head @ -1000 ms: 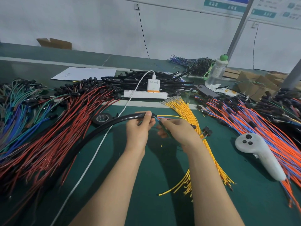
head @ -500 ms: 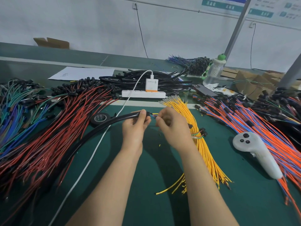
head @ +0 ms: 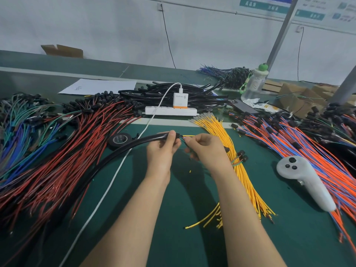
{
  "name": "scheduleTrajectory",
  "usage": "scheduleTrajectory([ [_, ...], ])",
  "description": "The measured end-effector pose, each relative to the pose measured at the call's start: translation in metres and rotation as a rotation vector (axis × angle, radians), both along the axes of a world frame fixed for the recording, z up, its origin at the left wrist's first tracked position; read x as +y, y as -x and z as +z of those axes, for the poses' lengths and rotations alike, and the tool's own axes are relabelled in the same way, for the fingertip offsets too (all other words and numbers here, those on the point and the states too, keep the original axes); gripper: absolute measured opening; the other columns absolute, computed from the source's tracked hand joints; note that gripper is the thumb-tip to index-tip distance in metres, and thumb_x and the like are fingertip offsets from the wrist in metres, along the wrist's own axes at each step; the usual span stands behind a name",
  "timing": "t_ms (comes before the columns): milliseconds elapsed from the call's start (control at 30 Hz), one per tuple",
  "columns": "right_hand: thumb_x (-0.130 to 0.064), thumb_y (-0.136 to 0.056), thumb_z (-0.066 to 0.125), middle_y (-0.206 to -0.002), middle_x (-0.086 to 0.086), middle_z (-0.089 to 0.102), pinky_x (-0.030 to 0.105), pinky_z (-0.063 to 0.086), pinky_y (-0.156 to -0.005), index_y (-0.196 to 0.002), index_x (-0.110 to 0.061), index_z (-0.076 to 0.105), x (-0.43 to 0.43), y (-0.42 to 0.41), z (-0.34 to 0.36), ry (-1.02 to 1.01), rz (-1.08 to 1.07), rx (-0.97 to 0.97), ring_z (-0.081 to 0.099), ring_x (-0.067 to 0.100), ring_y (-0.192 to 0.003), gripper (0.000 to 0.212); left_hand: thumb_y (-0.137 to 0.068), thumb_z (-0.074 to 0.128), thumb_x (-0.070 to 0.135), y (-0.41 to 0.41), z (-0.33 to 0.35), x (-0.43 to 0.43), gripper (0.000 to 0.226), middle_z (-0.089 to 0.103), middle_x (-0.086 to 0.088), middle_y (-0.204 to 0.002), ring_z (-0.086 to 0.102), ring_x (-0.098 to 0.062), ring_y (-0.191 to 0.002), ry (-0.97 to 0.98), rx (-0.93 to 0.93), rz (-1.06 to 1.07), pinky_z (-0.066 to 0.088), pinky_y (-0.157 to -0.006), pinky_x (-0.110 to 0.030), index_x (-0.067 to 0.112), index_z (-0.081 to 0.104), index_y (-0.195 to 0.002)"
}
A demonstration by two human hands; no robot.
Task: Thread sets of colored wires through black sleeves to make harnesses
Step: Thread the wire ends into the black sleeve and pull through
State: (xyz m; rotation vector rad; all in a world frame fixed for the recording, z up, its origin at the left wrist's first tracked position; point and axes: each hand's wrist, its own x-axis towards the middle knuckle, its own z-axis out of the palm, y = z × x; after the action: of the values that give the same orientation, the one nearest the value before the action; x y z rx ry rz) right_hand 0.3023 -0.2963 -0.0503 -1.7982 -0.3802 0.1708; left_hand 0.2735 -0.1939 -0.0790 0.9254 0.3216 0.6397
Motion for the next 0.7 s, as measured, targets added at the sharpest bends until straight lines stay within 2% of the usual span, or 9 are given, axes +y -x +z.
scheduleTrajectory([
  [133, -0.024, -0.094, 0.061, -0.060, -0.005, 0.064, 0.011, 0.041, -0.049, -0.076, -0.012, 0.068, -0.002, 0.000, 0.000, 0.067, 0.053, -0.026, 0.048, -0.001, -0.045, 0.022, -0.093, 0.056, 0.005, 0.001, 0.000, 0.001, 0.020, 0.061, 0.004, -0.065, 0.061, -0.002, -0.058, -0.013, 0.002, 0.000, 0.055, -0.070, -0.015, 0.007, 0.059, -0.073],
  [267, -0.020, -0.094, 0.060, -0.063, -0.007, 0.064, 0.010, 0.043, -0.051, -0.081, -0.013, 0.069, -0.005, -0.001, 0.001, 0.122, 0.105, -0.030, 0.050, -0.003, -0.047, 0.017, -0.093, 0.056, 0.005, 0.001, -0.001, 0.001, 0.020, 0.060, 0.002, -0.067, 0.060, -0.002, -0.058, -0.016, 0.003, 0.000, 0.054, -0.069, -0.015, 0.007, 0.058, -0.073],
  [333, -0.019, -0.094, 0.059, -0.066, -0.005, 0.064, 0.014, 0.046, -0.057, -0.082, -0.014, 0.067, -0.005, 0.000, 0.002, 0.164, 0.126, -0.054, 0.053, 0.000, -0.053, 0.015, -0.093, 0.056, 0.004, 0.001, -0.001, 0.001, 0.021, 0.061, 0.004, -0.064, 0.060, -0.002, -0.057, -0.014, 0.005, 0.003, 0.054, -0.067, -0.015, 0.007, 0.059, -0.072],
  [433, -0.021, -0.094, 0.057, -0.075, 0.002, 0.065, 0.028, 0.046, -0.068, -0.084, -0.013, 0.061, 0.000, 0.000, 0.000, 0.343, 0.087, -0.221, 0.057, 0.014, -0.069, 0.013, -0.092, 0.057, 0.004, 0.001, 0.000, 0.001, 0.020, 0.061, 0.005, -0.061, 0.060, -0.002, -0.056, -0.011, 0.010, 0.007, 0.053, -0.065, -0.014, 0.007, 0.059, -0.072],
  [533, -0.021, -0.095, 0.055, -0.071, -0.005, 0.055, 0.024, 0.030, -0.059, -0.086, -0.016, 0.054, 0.006, 0.003, -0.003, 0.469, 0.028, -0.376, 0.050, 0.014, -0.068, 0.011, -0.092, 0.056, 0.004, 0.002, 0.000, 0.000, 0.020, 0.061, 0.005, -0.061, 0.060, -0.002, -0.056, -0.004, 0.015, 0.009, 0.053, -0.065, -0.014, 0.006, 0.059, -0.073],
  [600, -0.021, -0.095, 0.055, -0.070, -0.008, 0.052, 0.022, 0.028, -0.056, -0.087, -0.017, 0.054, 0.007, 0.004, -0.004, 0.453, 0.009, -0.400, 0.048, 0.011, -0.066, 0.010, -0.093, 0.056, 0.004, 0.001, 0.000, 0.001, 0.020, 0.060, 0.004, -0.063, 0.060, -0.002, -0.056, 0.008, 0.007, 0.007, 0.054, -0.066, -0.014, 0.006, 0.059, -0.073],
  [667, -0.022, -0.095, 0.057, -0.075, -0.004, 0.060, 0.019, 0.036, -0.061, -0.091, -0.016, 0.060, 0.006, 0.002, -0.003, 0.381, 0.015, -0.340, 0.054, 0.011, -0.070, 0.008, -0.093, 0.056, 0.004, 0.001, 0.001, 0.002, 0.019, 0.059, 0.002, -0.065, 0.060, -0.002, -0.057, 0.021, -0.003, 0.008, 0.054, -0.068, -0.015, 0.006, 0.058, -0.074],
  [700, -0.023, -0.095, 0.058, -0.079, -0.001, 0.064, 0.022, 0.043, -0.067, -0.093, -0.014, 0.063, 0.004, 0.001, -0.002, 0.335, 0.024, -0.288, 0.058, 0.013, -0.073, 0.010, -0.093, 0.056, 0.004, 0.001, 0.001, 0.002, 0.019, 0.059, 0.002, -0.066, 0.060, -0.002, -0.057, 0.024, -0.004, 0.009, 0.054, -0.069, -0.015, 0.006, 0.058, -0.074],
])
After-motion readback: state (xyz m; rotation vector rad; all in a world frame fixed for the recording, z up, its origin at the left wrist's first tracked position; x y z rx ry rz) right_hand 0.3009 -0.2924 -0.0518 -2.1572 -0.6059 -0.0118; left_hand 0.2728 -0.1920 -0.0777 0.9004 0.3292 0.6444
